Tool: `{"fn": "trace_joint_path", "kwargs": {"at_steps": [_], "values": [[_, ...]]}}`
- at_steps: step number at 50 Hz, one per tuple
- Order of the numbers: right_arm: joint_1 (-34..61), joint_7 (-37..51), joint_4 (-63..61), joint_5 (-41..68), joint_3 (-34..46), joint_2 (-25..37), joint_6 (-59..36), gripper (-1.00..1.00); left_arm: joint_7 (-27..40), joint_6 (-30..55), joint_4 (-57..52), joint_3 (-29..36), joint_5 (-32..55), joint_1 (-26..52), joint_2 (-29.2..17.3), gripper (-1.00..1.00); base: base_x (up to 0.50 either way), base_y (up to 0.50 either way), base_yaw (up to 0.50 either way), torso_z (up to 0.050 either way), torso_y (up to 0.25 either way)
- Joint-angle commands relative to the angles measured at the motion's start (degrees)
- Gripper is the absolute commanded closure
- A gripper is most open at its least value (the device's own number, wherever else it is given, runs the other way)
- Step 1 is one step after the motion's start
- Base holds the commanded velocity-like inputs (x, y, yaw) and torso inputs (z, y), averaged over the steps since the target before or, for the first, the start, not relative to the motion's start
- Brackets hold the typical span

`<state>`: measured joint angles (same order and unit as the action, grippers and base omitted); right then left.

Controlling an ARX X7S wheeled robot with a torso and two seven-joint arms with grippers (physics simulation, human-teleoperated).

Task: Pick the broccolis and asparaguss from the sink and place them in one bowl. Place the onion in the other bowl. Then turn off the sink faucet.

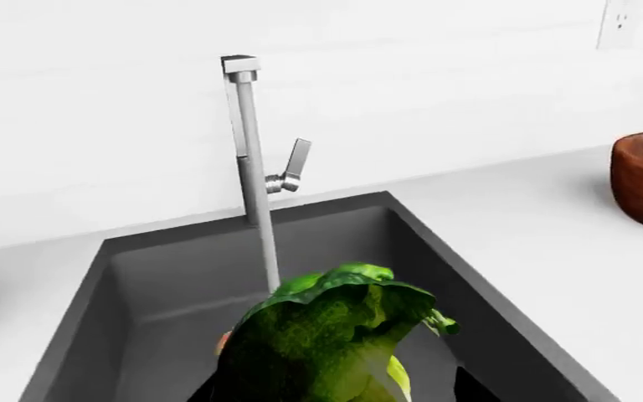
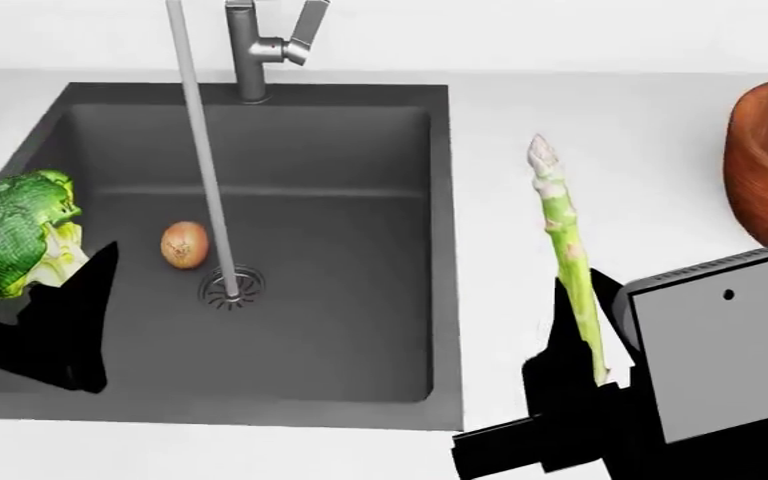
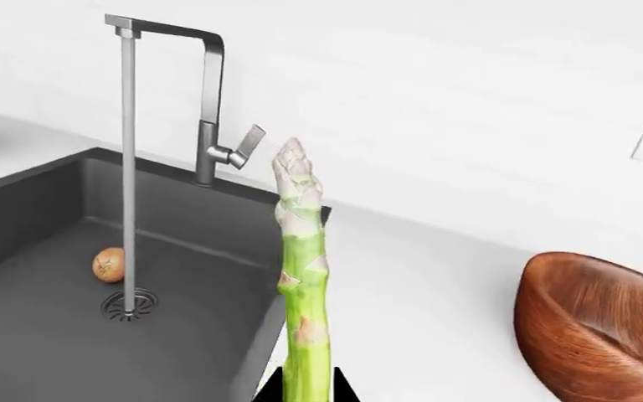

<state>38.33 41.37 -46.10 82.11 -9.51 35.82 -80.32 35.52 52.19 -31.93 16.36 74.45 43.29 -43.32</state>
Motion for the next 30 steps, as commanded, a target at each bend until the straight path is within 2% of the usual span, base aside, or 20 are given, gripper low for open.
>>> {"fn": "trace_joint_path", "kwargs": {"at_steps": [1, 20, 27, 30], "values": [[-1.1, 0.3, -0.6, -1.0, -0.1, 1.0, 0.6, 1.00, 0.5, -1.6, -0.2, -0.6, 0.4, -0.1, 0.7, 1.00, -0.36, -0.48, 0.00, 0.000, 0.000], [-6.6, -0.4, -3.8, -4.9, -3.4, 3.4, 4.3, 1.00, 0.1, -2.4, 0.4, 0.0, -1.1, -0.8, 1.1, 1.00, -0.02, -0.50, 0.00, 0.000, 0.000], [-6.8, 0.9, -3.9, -2.6, -4.4, 4.6, 4.3, 1.00, 0.1, -2.5, 1.0, 0.4, -1.6, -0.8, 1.6, 1.00, 0.04, -0.50, 0.00, 0.000, 0.000], [-5.5, 4.4, -3.5, 2.5, -5.8, 7.1, 3.5, 1.00, 0.2, -2.5, 1.1, 0.5, -1.8, -0.6, 1.5, 1.00, 0.03, -0.50, 0.00, 0.000, 0.000]]}}
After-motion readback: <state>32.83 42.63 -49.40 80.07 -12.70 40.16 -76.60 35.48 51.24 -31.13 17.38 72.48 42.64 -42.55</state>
